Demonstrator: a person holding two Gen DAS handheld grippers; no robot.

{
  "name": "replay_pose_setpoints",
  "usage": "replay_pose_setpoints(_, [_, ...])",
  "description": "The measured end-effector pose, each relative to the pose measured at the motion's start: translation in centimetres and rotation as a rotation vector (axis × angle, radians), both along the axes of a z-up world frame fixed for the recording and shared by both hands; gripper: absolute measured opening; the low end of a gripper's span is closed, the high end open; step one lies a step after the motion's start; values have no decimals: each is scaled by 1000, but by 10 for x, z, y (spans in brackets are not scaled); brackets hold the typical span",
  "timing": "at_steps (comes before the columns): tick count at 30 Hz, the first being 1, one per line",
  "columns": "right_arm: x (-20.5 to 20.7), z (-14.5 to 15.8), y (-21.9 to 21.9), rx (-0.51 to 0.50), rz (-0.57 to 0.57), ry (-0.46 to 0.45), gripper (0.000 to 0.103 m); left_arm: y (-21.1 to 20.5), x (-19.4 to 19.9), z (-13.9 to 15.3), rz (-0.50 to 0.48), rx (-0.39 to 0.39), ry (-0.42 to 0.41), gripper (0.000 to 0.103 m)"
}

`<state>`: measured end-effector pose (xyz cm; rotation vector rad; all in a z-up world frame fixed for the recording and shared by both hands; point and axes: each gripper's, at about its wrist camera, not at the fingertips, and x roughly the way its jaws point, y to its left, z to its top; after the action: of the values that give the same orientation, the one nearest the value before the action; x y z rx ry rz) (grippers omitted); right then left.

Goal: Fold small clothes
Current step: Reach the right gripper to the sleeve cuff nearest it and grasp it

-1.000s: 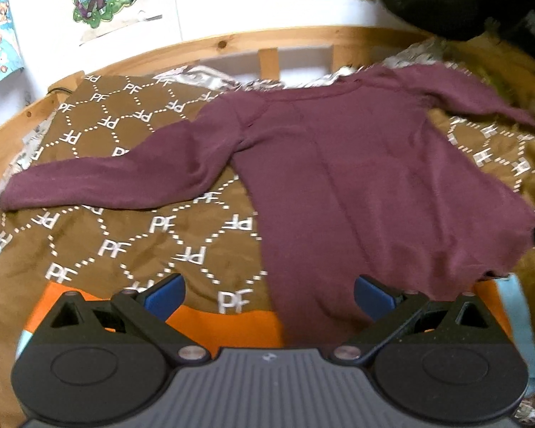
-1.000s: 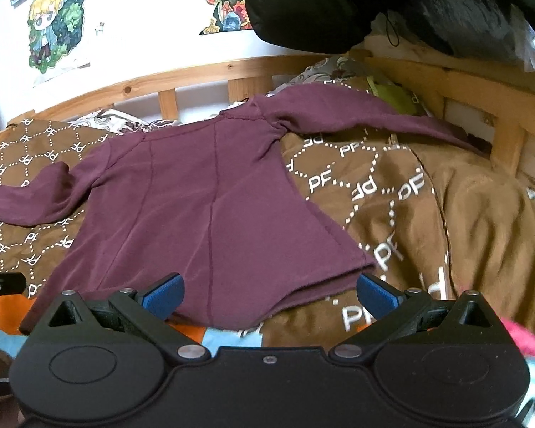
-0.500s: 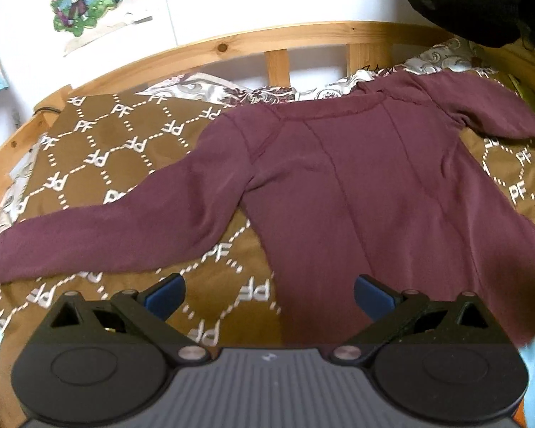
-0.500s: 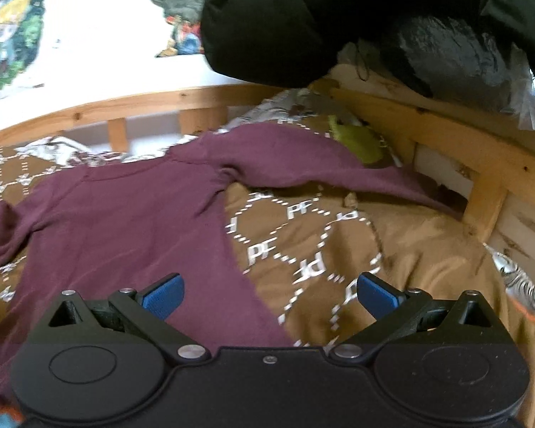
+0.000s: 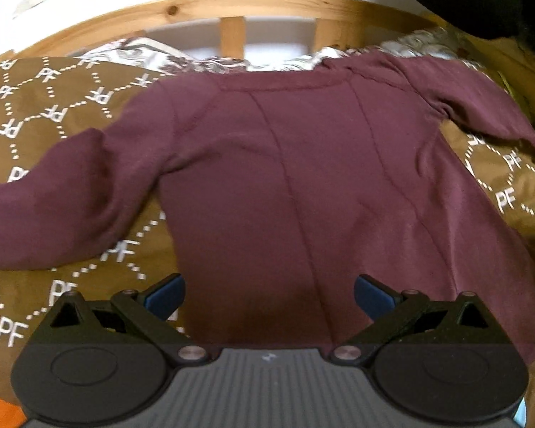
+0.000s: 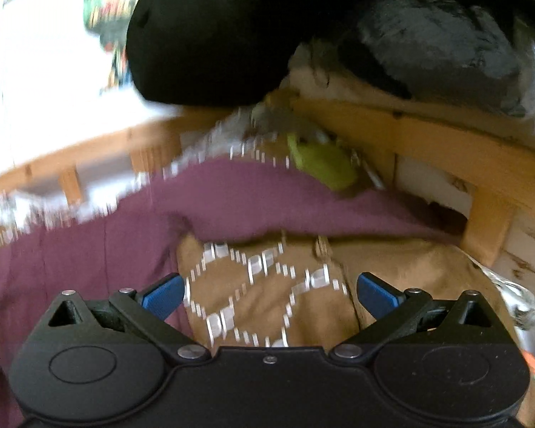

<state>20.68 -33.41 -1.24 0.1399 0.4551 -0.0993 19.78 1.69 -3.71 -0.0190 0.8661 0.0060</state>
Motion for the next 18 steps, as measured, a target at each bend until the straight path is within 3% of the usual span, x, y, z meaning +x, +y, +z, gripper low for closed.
replay_pose_setpoints(5, [25,-2,-25,60,-67,-19,103,-10,-8,-4,-64,19,-22,102])
replay_pose_setpoints(7, [38,-3,-42,97,-160,-7,103,-14,-9,-3,-82,28,-29,102])
replay_pose_setpoints(13, [60,-11,-92,336,-367,-20,102,-19,-10,0,-106,36,-42,102])
replay_pose_setpoints(18, [79,-20,-111,441,-511,-17,91,-18,-7,3,-89,53,-23,102])
